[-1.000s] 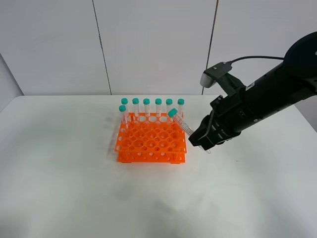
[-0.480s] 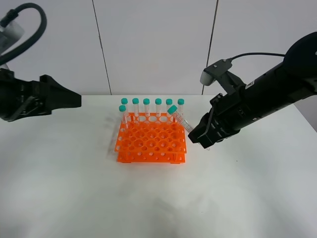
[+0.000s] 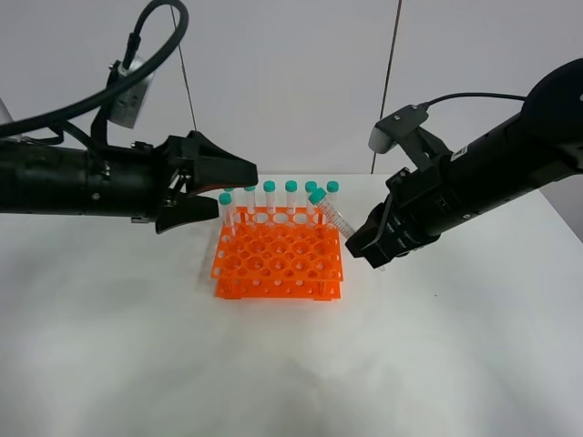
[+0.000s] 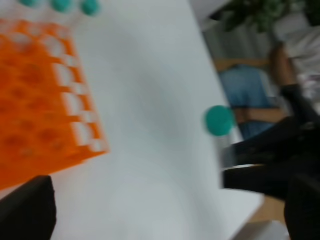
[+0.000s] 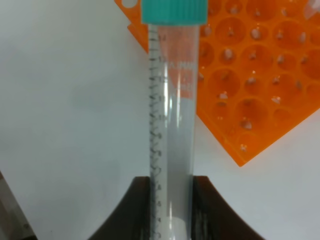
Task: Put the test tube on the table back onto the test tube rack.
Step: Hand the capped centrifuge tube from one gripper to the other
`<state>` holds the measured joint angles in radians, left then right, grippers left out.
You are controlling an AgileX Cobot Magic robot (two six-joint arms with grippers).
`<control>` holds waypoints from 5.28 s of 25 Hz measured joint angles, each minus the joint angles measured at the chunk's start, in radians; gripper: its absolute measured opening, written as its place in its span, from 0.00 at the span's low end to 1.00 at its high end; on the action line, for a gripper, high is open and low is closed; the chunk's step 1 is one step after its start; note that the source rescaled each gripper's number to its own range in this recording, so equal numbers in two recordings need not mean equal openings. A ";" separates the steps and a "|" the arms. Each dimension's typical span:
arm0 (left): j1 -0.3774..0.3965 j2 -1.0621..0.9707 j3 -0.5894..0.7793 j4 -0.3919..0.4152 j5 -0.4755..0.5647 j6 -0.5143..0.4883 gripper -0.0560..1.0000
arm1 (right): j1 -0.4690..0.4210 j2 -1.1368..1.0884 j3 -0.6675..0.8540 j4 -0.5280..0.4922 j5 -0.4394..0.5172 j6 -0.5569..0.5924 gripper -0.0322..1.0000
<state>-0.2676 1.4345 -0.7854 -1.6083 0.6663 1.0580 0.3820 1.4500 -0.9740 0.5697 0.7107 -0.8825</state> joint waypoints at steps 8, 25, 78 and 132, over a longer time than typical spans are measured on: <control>-0.114 0.134 -0.075 -0.114 0.024 0.102 1.00 | 0.000 0.000 0.000 0.000 -0.003 0.000 0.06; -0.150 0.321 -0.252 -0.118 0.028 0.097 1.00 | 0.000 0.000 0.000 0.000 -0.007 0.000 0.06; -0.150 0.386 -0.315 -0.120 0.128 0.065 1.00 | 0.000 0.000 0.000 0.001 -0.014 0.019 0.06; -0.150 0.386 -0.315 -0.120 0.170 0.065 0.05 | 0.000 -0.001 -0.224 -0.264 0.198 0.400 1.00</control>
<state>-0.4177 1.8204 -1.1005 -1.7283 0.8358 1.1226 0.3820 1.4491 -1.1985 0.3059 0.9090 -0.4826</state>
